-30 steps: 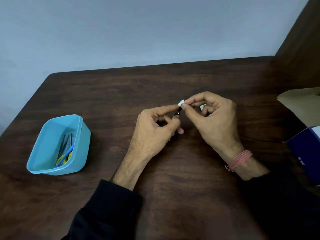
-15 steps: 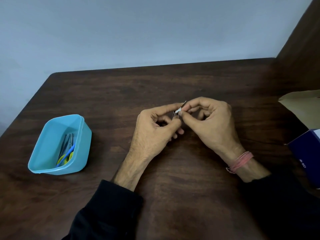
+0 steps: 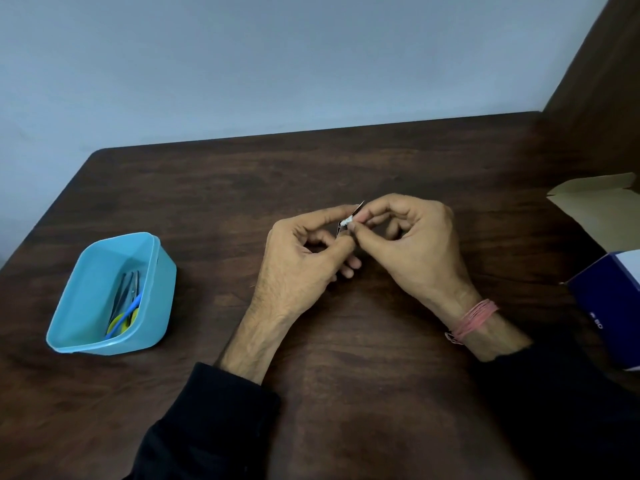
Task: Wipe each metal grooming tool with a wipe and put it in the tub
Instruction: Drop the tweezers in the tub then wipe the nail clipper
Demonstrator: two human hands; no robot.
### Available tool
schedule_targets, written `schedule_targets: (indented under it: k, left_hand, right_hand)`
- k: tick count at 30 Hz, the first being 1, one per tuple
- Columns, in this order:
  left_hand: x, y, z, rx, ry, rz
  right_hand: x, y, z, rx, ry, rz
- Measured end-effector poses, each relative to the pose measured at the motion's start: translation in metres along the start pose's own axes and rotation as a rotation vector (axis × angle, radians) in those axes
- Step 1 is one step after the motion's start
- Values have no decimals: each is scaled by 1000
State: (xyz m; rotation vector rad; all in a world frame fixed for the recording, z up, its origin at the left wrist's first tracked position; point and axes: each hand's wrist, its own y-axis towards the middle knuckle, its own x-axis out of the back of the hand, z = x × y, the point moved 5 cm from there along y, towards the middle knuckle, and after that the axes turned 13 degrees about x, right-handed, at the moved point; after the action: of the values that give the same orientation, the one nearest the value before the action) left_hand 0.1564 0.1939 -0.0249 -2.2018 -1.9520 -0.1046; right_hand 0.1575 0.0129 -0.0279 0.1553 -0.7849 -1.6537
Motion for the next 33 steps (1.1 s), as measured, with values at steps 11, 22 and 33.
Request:
schedule_targets:
  k: [11,22,33]
  left_hand:
    - [-1,0,1,3,-16,12]
    - [-3,1,4,12,28,6]
    - [0,4,6,3,91,-21]
  right_hand:
    - [7,1,0,5,1,-93]
    - [9,1,10,103,9,-150]
    - [1,0,14,47,180,-61]
